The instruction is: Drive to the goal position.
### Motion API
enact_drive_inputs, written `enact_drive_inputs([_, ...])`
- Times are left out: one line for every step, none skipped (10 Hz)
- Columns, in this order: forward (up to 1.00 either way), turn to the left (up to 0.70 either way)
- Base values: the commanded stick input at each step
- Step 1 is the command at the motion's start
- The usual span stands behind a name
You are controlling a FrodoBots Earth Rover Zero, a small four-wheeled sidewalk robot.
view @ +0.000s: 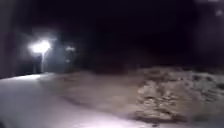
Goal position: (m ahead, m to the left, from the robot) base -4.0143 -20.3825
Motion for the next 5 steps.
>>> enact_drive_inputs([0.0,-1.0])
enact_drive_inputs([0.0,-1.0])
enact_drive_inputs([0.0,-1.0])
enact_drive_inputs([0.0,-1.0])
enact_drive_inputs([0.0,-1.0])
